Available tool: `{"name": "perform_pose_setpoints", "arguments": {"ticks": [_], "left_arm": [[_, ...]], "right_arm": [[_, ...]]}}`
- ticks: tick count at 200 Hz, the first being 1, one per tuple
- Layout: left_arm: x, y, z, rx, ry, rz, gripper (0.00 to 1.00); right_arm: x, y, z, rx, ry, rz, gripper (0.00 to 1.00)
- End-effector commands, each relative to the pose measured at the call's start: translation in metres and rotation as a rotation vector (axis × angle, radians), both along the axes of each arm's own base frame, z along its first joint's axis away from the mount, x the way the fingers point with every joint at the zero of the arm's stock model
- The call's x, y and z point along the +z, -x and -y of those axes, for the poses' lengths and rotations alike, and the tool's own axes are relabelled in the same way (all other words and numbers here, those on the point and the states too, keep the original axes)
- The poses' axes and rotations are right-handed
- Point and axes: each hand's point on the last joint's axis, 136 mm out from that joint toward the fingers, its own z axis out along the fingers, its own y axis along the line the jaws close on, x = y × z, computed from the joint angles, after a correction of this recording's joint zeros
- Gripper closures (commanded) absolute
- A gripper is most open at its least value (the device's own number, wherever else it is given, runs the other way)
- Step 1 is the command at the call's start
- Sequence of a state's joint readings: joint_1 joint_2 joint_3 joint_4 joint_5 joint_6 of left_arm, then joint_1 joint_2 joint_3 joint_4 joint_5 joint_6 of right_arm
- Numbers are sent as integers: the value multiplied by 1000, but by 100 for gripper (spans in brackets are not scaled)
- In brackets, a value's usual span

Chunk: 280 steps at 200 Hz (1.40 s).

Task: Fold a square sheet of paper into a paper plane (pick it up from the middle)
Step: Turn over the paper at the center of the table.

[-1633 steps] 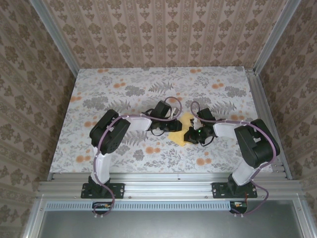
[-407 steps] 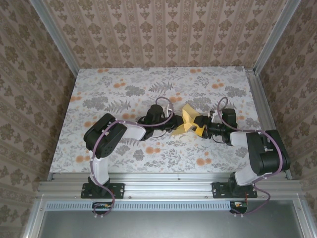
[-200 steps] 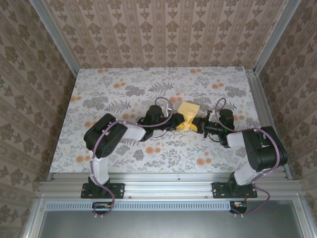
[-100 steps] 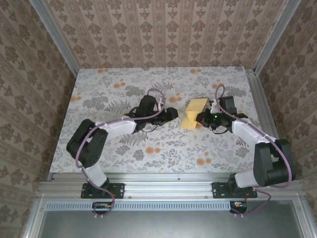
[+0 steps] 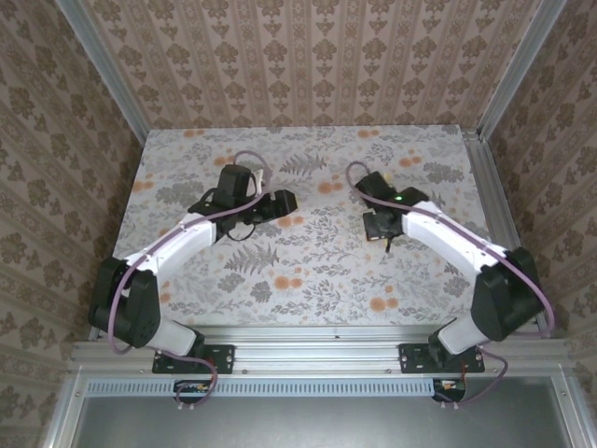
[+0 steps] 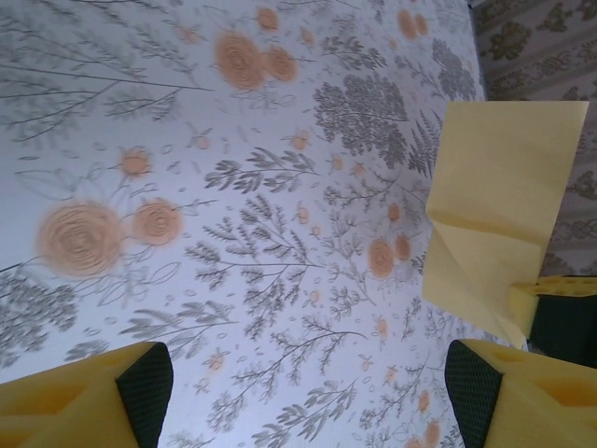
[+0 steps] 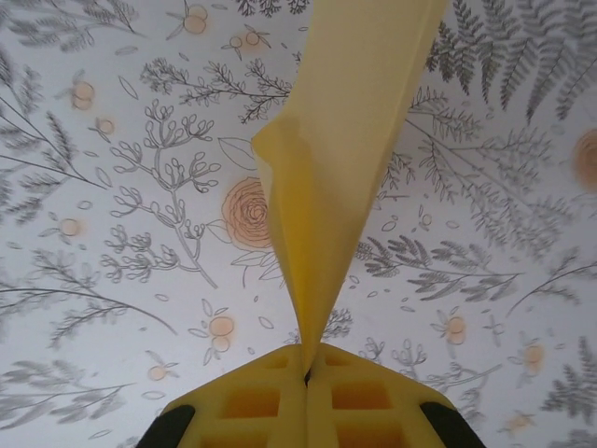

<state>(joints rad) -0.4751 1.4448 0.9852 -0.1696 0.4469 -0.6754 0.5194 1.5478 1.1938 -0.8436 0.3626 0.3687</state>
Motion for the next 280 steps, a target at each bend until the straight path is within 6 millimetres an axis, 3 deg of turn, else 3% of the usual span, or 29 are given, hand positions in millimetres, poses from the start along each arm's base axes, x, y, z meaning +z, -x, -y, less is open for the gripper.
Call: {"name": "perform_pose_setpoints", "arguments": {"ticks": [1, 21, 63, 101, 136, 168, 197, 238, 280], "left_arm": [[-8, 15, -15, -22, -4, -49, 20], [-10, 18, -29, 15, 11, -68, 20], [-14, 34, -51, 51, -4, -94, 20], [-18, 43, -48, 44, 20, -118, 20], [-30, 52, -41, 36, 18, -144, 20], [-38, 57, -31, 37, 8, -150, 22], [-36, 62, 8, -40, -41, -102, 25], [-37, 57, 72, -150, -132, -24, 34], [-71, 52, 110, -225, -193, -52, 51]], "right_arm": [[-4, 6, 5, 58, 282, -57, 98], [-18, 6, -24, 115, 290, -106, 95], [-48, 21, -97, 186, 44, -199, 79], [-66, 27, -145, 197, -212, -244, 67], [-68, 29, -167, 174, -408, -283, 60], [-51, 24, -153, 122, -583, -264, 59], [-40, 20, -110, 69, -598, -233, 59], [-49, 18, -53, -38, -637, -232, 59], [-61, 19, -41, -81, -754, -263, 56]]}}
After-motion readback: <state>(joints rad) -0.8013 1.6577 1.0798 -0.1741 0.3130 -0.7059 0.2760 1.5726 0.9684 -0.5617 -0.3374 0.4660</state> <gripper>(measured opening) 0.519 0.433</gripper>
